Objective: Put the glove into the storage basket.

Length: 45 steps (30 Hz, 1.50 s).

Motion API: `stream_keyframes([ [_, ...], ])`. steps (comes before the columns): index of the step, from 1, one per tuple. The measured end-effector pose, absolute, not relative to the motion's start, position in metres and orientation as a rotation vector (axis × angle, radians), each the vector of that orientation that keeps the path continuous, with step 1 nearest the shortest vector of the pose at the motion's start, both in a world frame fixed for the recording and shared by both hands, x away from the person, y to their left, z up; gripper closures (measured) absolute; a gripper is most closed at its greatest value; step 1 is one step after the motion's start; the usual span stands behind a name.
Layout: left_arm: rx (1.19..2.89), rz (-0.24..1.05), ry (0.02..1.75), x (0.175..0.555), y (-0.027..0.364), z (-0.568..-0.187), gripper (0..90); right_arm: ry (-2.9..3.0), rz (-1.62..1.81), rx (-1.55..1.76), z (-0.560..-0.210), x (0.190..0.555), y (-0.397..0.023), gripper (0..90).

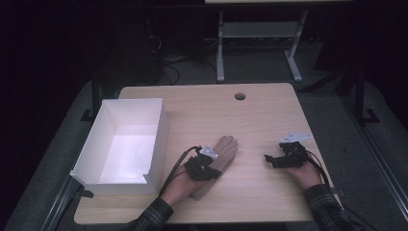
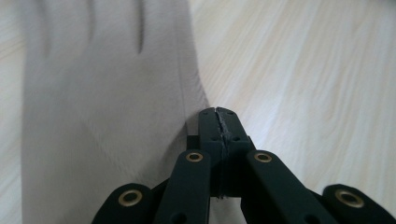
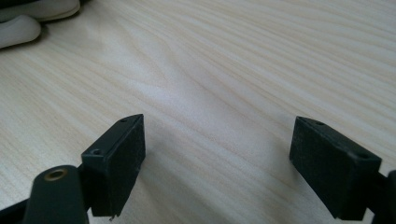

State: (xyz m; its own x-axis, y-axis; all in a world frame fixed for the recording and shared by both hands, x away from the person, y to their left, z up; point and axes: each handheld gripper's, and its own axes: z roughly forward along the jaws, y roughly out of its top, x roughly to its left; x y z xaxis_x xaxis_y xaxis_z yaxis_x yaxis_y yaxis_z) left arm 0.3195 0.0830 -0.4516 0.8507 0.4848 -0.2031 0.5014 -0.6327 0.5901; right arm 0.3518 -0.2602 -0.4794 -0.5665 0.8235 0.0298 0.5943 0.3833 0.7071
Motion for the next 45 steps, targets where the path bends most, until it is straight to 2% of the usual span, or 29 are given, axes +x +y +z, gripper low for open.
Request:
stream_keyframes([
  [4, 2.346, -0.035, 0.723, 0.32, 0.087, -0.449, 85.6, 2.304, 1.018, 1.236, -0.482, 0.352, -0.261, 15.5],
  [9, 2.305, -0.001, 0.708, 0.323, 0.088, -0.436, 71.6, 2.307, 1.019, 1.235, -0.482, 0.352, -0.26, 15.4],
  [16, 2.25, 0.067, 0.75, 0.338, 0.093, -0.426, 43.1, 2.308, 1.017, 1.235, -0.482, 0.352, -0.26, 15.1],
  [22, 2.295, 0.127, 0.797, 0.348, 0.091, -0.438, 18.8, 2.308, 1.017, 1.235, -0.482, 0.352, -0.26, 14.7],
  [27, 2.35, 0.157, 0.78, 0.35, 0.088, -0.447, 14.6, 2.308, 1.019, 1.234, -0.483, 0.352, -0.259, 14.5],
  [37, 2.411, 0.175, 0.759, 0.347, 0.081, -0.458, 14.6, 2.309, 1.019, 1.235, -0.483, 0.352, -0.259, 14.5],
  [45, 2.417, 0.148, 0.729, 0.344, 0.08, -0.457, 27.2, 2.308, 1.018, 1.237, -0.483, 0.352, -0.259, 14.5],
])
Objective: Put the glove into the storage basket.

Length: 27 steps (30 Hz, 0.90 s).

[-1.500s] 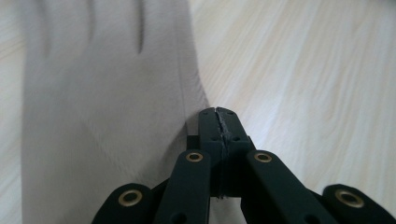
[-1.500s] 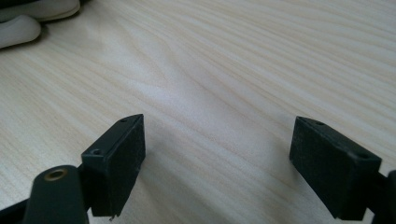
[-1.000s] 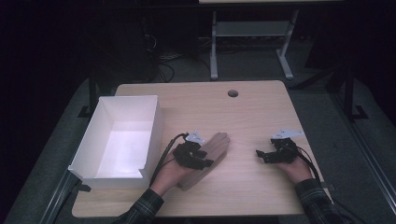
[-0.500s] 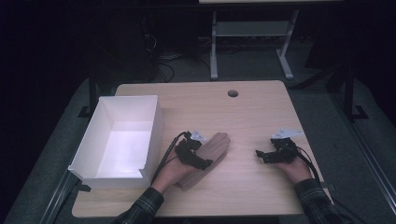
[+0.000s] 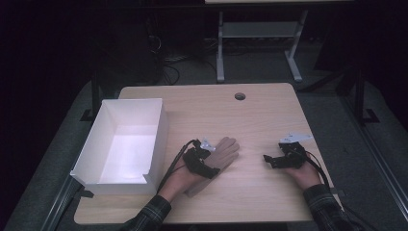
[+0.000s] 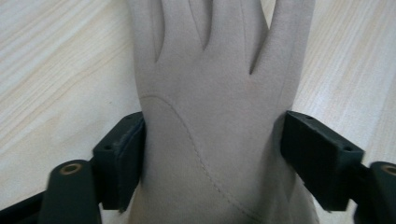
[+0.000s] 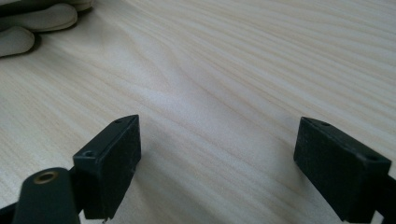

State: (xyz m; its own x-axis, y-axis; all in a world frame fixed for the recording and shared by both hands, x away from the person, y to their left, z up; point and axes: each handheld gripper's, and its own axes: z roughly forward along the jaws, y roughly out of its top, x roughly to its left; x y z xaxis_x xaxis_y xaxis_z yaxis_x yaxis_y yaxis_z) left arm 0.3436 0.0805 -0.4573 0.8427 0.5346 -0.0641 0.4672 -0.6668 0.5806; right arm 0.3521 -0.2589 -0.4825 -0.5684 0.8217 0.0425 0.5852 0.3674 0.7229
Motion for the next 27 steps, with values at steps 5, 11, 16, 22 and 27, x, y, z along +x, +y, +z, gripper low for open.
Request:
stream_keyframes([
  [5, 2.416, 0.091, 0.717, 0.343, 0.081, -0.456, 40.4, 2.307, 1.018, 1.237, -0.483, 0.352, -0.259, 14.5],
  [11, 2.42, 0.021, 0.701, 0.343, 0.08, -0.454, 60.9, 2.307, 1.017, 1.237, -0.483, 0.352, -0.259, 14.4],
  [16, 2.407, -0.01, 0.718, 0.345, 0.081, -0.451, 63.7, 2.306, 1.018, 1.24, -0.482, 0.352, -0.259, 14.4],
  [22, 2.377, -0.037, 0.739, 0.344, 0.08, -0.442, 64.1, 2.307, 1.018, 1.237, -0.483, 0.352, -0.259, 14.2],
  [27, 2.343, -0.053, 0.744, 0.342, 0.079, -0.429, 64.5, 2.308, 1.019, 1.242, -0.482, 0.352, -0.258, 14.1],
])
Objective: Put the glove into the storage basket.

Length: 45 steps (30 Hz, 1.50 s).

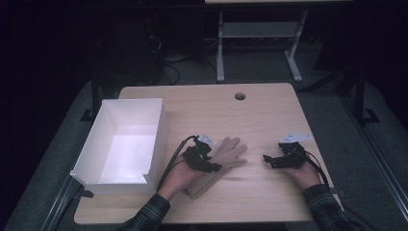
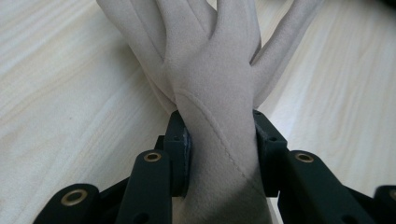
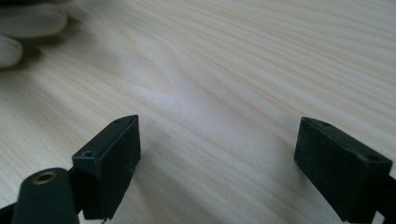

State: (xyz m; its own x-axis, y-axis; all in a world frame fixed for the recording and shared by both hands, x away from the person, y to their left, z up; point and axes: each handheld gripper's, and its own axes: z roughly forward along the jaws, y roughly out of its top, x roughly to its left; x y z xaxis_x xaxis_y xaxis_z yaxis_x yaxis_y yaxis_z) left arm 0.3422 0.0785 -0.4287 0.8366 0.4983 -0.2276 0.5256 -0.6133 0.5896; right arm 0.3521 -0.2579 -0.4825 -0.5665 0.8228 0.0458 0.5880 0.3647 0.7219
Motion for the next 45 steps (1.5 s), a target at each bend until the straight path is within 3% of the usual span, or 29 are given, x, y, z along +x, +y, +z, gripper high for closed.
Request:
stream_keyframes([
  [27, 2.264, 0.016, 0.772, 0.358, 0.103, -0.327, 64.5, 2.314, 1.021, 1.225, -0.482, 0.353, -0.257, 14.1],
  [45, 2.194, 0.113, 0.848, 0.37, 0.158, -0.285, 64.6, 2.315, 1.02, 1.225, -0.482, 0.353, -0.257, 14.1],
])
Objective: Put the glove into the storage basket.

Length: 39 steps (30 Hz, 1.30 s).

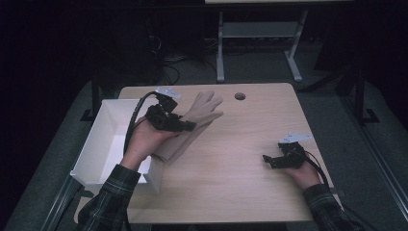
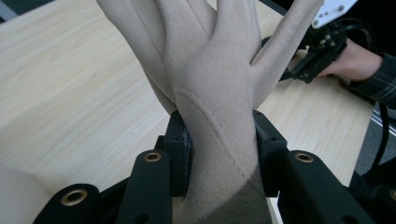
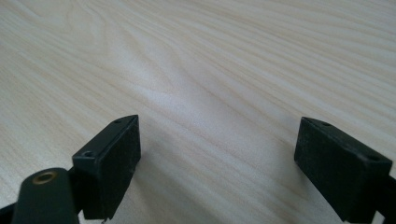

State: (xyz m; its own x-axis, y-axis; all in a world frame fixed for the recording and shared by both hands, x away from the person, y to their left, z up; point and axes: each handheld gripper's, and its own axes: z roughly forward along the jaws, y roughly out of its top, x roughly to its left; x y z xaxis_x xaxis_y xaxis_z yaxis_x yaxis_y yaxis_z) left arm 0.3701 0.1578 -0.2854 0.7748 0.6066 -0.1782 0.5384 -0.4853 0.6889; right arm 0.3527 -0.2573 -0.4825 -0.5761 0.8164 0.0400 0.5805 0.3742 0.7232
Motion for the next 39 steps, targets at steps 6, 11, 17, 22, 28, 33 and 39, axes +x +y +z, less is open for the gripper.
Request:
stream_keyframes([
  [6, 2.183, 0.146, 0.885, 0.372, 0.177, -0.282, 64.6, 2.314, 1.022, 1.227, -0.483, 0.353, -0.257, 14.2],
  [11, 2.169, 0.173, 0.927, 0.371, 0.197, -0.282, 64.6, 2.314, 1.021, 1.226, -0.483, 0.353, -0.257, 14.2],
  [17, 2.135, 0.218, 1.007, 0.369, 0.231, -0.283, 64.6, 2.314, 1.021, 1.226, -0.483, 0.353, -0.257, 14.1],
  [22, 2.09, 0.256, 1.072, 0.367, 0.259, -0.283, 64.6, 2.314, 1.021, 1.225, -0.483, 0.353, -0.257, 14.1],
  [28, 2.056, 0.306, 1.152, 0.367, 0.286, -0.288, 64.6, 2.313, 1.021, 1.227, -0.482, 0.353, -0.257, 14.1],
  [33, 2.053, 0.321, 1.232, 0.367, 0.301, -0.305, 64.6, 2.313, 1.02, 1.227, -0.483, 0.353, -0.257, 14.1],
  [39, 2.063, 0.332, 1.294, 0.369, 0.308, -0.324, 64.6, 2.313, 1.02, 1.226, -0.483, 0.353, -0.257, 14.1],
])
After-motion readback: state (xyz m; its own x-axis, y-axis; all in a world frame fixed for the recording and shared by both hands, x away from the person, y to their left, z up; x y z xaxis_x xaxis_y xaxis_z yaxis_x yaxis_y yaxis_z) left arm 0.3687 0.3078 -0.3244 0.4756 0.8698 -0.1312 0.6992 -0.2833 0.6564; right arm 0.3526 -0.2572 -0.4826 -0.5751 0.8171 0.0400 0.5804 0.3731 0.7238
